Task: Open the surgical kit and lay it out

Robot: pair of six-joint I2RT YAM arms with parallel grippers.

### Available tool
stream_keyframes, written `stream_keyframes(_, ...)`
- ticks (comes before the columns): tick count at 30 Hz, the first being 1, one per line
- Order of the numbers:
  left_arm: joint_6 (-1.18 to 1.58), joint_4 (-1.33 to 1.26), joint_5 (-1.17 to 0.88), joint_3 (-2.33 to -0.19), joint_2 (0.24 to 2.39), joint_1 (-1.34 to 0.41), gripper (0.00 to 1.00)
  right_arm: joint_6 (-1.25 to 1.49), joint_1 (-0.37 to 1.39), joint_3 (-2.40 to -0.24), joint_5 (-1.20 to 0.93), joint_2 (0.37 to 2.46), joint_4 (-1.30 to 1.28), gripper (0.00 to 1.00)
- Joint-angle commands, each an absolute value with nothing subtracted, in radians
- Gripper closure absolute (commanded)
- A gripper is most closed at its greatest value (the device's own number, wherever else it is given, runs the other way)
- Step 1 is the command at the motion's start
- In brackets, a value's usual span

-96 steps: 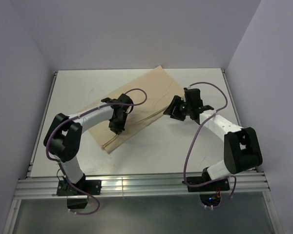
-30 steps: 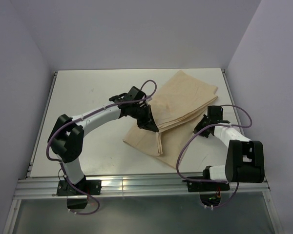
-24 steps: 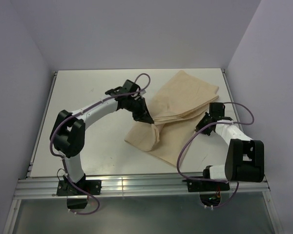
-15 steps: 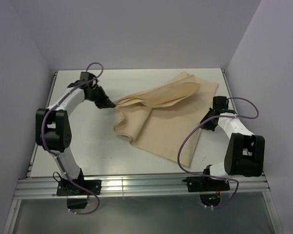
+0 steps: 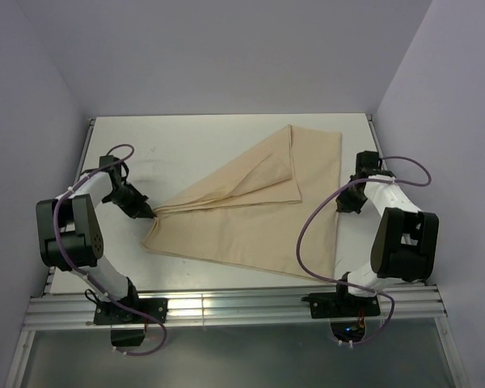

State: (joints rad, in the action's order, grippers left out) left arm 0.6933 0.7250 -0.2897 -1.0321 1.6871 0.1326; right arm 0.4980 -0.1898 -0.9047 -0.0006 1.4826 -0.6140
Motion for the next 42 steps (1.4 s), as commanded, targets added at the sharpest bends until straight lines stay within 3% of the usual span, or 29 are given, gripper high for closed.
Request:
stream_keyframes(1,0.699,0.755,-0.155,-1.016,1.605,0.207,1.0,0.453,-0.225,-1.027,0.12,1.52,-0.626,1.0)
stream_keyframes(3,0.71,0.768,-0.156,-0.996,1.566,0.221,1.0,0.448,-0.224,-1.051,0.097,1.557,-0.626,1.0)
stream_keyframes(4,0.716,0.775,-0.158,-0.968,1.554,0.227,0.95,0.446,-0.224,-1.058,0.074,1.565,-0.623,1.0)
stream_keyframes(6,0.713,0.775,-0.199,-0.94,1.517,0.229,0.75,0.442,-0.224,-1.052,-0.006,1.569,-0.6,0.99)
stream_keyframes(7,0.715,0.772,-0.215,-0.913,1.506,0.229,0.52,0.44,-0.224,-1.042,-0.033,1.565,-0.594,0.93)
stream_keyframes(13,0.648,0.747,-0.348,-0.923,1.424,0.209,0.27,0.403,-0.224,-1.058,-0.055,1.514,-0.638,0.65)
stream_keyframes(15,0.62,0.744,-0.33,-1.0,1.413,0.152,0.27,0.411,-0.224,-1.062,-0.063,1.483,-0.658,0.56)
stream_keyframes(16,0.591,0.729,-0.328,-1.026,1.41,0.123,0.27,0.417,-0.224,-1.06,-0.072,1.473,-0.663,0.46)
stream_keyframes(19,0.552,0.683,-0.313,-1.158,1.44,-0.041,0.27,0.452,-0.224,-1.036,-0.123,1.419,-0.666,0.39)
stream_keyframes(23,0.5,0.673,-0.203,-1.362,1.567,-0.306,0.27,0.509,-0.222,-0.983,-0.155,1.32,-0.641,0.39)
stream_keyframes(30,0.367,0.595,-0.133,-1.528,1.758,-0.584,0.33,0.543,-0.222,-0.858,-0.221,1.186,-0.586,0.41)
stream_keyframes(35,0.269,0.497,-0.267,-1.594,1.876,-0.667,0.44,0.554,-0.219,-0.874,-0.252,1.155,-0.618,0.41)
stream_keyframes(42,0.106,0.452,-0.157,-1.702,1.985,-0.811,0.44,0.583,-0.213,-0.865,-0.262,1.095,-0.633,0.42)
